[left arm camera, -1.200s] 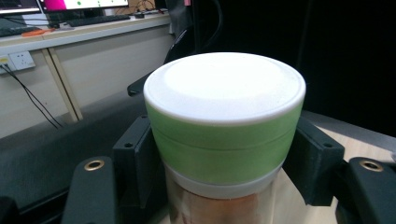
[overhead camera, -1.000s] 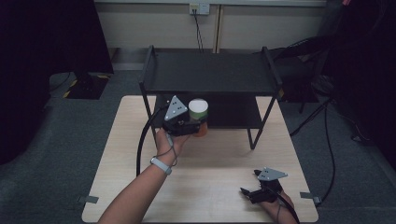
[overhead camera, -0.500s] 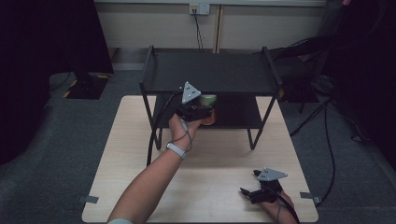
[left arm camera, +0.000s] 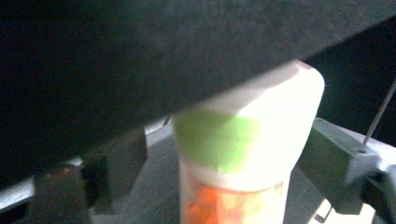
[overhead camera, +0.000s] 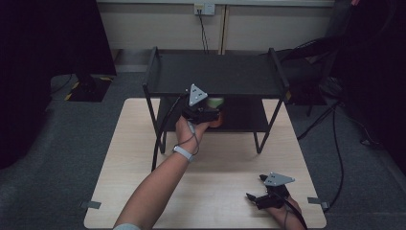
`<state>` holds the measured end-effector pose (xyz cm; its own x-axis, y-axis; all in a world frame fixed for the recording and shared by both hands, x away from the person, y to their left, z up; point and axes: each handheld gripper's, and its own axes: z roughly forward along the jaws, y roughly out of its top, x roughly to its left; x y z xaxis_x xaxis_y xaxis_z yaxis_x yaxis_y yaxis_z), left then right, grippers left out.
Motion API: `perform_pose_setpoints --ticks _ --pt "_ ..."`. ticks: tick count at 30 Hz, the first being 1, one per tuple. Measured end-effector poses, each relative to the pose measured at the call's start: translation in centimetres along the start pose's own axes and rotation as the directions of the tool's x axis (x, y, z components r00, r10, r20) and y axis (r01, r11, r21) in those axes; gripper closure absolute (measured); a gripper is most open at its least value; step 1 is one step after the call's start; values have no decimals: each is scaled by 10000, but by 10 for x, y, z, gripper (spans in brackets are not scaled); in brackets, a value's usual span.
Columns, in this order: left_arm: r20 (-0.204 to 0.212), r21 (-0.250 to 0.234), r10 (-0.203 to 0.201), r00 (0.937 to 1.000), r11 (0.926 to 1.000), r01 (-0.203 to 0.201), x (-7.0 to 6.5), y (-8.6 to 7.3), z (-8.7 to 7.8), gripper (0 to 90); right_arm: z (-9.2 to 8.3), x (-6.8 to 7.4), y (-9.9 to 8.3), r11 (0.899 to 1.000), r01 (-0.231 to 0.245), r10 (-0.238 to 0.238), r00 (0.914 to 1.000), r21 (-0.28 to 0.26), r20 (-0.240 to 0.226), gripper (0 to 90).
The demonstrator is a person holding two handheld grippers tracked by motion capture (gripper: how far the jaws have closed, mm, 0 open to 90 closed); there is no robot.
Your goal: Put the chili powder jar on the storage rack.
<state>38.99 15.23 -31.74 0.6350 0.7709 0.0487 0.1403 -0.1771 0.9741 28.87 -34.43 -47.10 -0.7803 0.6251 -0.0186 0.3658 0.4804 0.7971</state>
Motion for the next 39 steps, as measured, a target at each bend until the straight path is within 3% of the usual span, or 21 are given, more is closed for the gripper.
perform_pose_setpoints --ticks 5,11,13,16,21,23,26,30,34,37,39 --pt "-11 -13 -32 10000 10000 32 4 -9 -25 135 0 0 0 10000 10 -10 10000 0 -11 36" --pt "-253 218 -153 9996 9996 159 14 -32 -70 123 0 -1 0 10000 22 -22 10000 -3 -26 36" --pt "-309 280 -137 9994 9995 146 16 -44 -88 123 0 -1 0 10000 29 -29 10000 -6 -38 35" --pt "-225 95 -165 9996 9998 167 18 -75 -118 123 0 -1 -1 10000 39 -39 10000 -15 -56 34" --pt "-327 554 131 9994 9984 -113 16 -115 -155 123 -1 -1 -1 10000 83 -84 9999 -32 -113 30" --pt "-432 958 247 9988 9952 -205 14 -130 -165 120 -1 -1 -2 10000 89 -89 9999 -33 -108 30" --pt "-409 1721 667 9969 9833 -587 10 -150 -175 115 -1 0 -2 9999 102 -102 9999 -38 -86 29" --pt "-247 2232 921 9954 9711 -843 6 -169 -178 115 -1 0 -2 9999 103 -104 9999 -42 -66 28" --pt "-170 2567 658 9977 9647 -592 8 -184 -179 115 -1 1 -2 9999 102 -102 9999 -50 -43 28" --pt "-183 2669 75 9998 9637 -23 12 -196 -181 121 -1 1 -2 9999 102 -103 9999 -53 -36 27" --pt "-165 2863 -79 9998 9580 124 15 -202 -180 121 -1 1 -2 9999 105 -105 9999 -56 -31 27"
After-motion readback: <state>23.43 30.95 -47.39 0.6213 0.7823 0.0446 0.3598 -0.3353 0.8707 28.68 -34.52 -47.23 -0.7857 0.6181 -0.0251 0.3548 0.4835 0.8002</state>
